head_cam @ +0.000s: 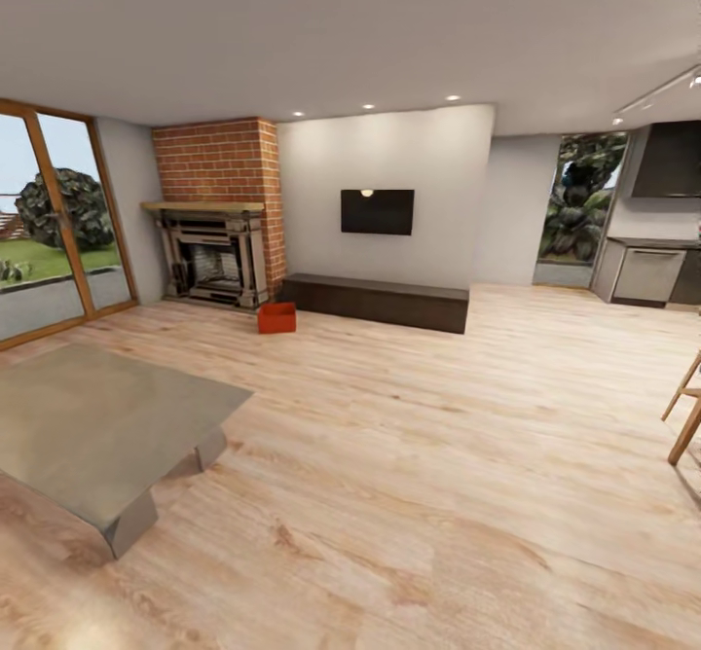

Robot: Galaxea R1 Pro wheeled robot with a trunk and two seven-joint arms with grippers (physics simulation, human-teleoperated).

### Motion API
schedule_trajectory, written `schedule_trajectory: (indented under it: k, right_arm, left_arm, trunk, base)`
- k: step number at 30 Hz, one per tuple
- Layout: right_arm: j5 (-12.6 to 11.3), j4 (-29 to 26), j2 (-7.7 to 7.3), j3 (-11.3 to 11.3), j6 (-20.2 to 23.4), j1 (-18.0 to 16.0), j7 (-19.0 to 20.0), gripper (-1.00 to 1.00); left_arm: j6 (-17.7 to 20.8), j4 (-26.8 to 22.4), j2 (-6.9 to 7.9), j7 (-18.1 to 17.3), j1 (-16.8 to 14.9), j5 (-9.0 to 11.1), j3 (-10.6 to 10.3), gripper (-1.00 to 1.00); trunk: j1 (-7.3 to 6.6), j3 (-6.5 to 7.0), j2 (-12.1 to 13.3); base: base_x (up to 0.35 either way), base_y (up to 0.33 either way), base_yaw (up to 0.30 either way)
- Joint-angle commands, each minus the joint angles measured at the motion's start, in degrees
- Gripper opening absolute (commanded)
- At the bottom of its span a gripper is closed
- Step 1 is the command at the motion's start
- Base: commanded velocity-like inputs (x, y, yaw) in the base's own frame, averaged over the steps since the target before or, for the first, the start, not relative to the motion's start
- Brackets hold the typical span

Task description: Move the two storage containers from the living room to the garage. In the garage, place one container on the floor and stack the other container on top of it (either order is fine).

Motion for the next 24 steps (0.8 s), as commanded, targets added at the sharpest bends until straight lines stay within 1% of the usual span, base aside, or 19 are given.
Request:
schedule_trajectory:
  k: [1,9,24]
  right_arm:
    - [-0.4,0.16,0.03,0.48,-0.28,-0.07,-0.02,1.0]
    - [-0.41,0.16,0.03,0.56,-0.21,-0.07,-0.01,1.0]
    - [-0.33,0.17,0.03,0.63,-0.11,-0.07,0.27,1.0]
  left_arm:
    - [-0.18,0.03,-0.02,0.17,-0.04,0.44,-0.42,1.0]
    - [-0.22,0.03,-0.02,0.13,-0.04,0.44,-0.42,1.0]
    - [-0.18,0.03,-0.02,0.13,-0.04,0.44,-0.42,1.0]
  trunk:
    - [0.04,-0.07,-0.04]
    - [0.04,-0.07,-0.04]
    - [0.04,-0.07,-0.04]
  base:
    - [0.322,0.0,-0.124]
    - [0.322,0.0,-0.187]
    - [0.322,0.0,-0.009]
